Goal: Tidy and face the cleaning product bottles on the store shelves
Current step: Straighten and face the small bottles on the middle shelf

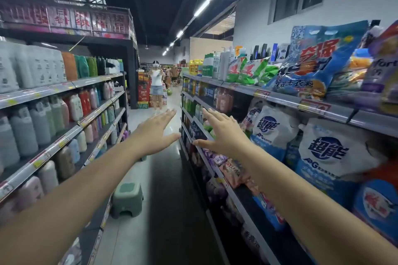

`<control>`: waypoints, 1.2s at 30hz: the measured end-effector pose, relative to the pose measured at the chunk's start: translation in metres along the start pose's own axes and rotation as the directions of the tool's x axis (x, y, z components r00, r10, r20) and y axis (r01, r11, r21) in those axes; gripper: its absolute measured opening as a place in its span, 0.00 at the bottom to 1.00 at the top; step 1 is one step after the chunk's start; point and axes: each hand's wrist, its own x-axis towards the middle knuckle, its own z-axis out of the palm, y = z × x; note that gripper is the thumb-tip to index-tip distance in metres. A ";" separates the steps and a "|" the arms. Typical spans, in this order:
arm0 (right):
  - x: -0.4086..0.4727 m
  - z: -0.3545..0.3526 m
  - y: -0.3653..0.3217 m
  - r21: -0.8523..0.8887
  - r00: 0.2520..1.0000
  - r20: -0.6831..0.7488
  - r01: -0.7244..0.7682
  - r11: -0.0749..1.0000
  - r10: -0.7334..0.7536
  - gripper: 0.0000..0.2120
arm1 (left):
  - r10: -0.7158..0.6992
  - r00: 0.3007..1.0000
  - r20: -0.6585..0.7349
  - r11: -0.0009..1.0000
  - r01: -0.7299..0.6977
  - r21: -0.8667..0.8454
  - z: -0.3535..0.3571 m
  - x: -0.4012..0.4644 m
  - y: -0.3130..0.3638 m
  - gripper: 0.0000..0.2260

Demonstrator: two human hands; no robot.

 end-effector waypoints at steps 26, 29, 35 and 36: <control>0.379 0.154 0.124 -0.130 0.990 0.118 0.089 0.988 -0.073 0.43 | -0.025 0.998 0.049 0.988 0.017 0.156 0.105 0.335 -0.220 0.32; 0.425 0.183 0.129 -0.151 0.991 0.126 0.070 0.986 -0.051 0.43 | 0.014 0.997 0.081 0.989 -0.026 0.145 0.121 0.379 -0.261 0.32; 0.518 0.229 0.153 -0.206 0.989 0.144 -0.008 0.979 0.038 0.43 | 0.154 0.979 0.133 0.955 -0.182 0.234 0.129 0.476 -0.336 0.32; 0.531 0.237 0.159 -0.215 0.987 0.146 -0.027 0.976 0.060 0.43 | 0.170 0.976 0.137 0.951 -0.198 0.235 0.134 0.491 -0.347 0.32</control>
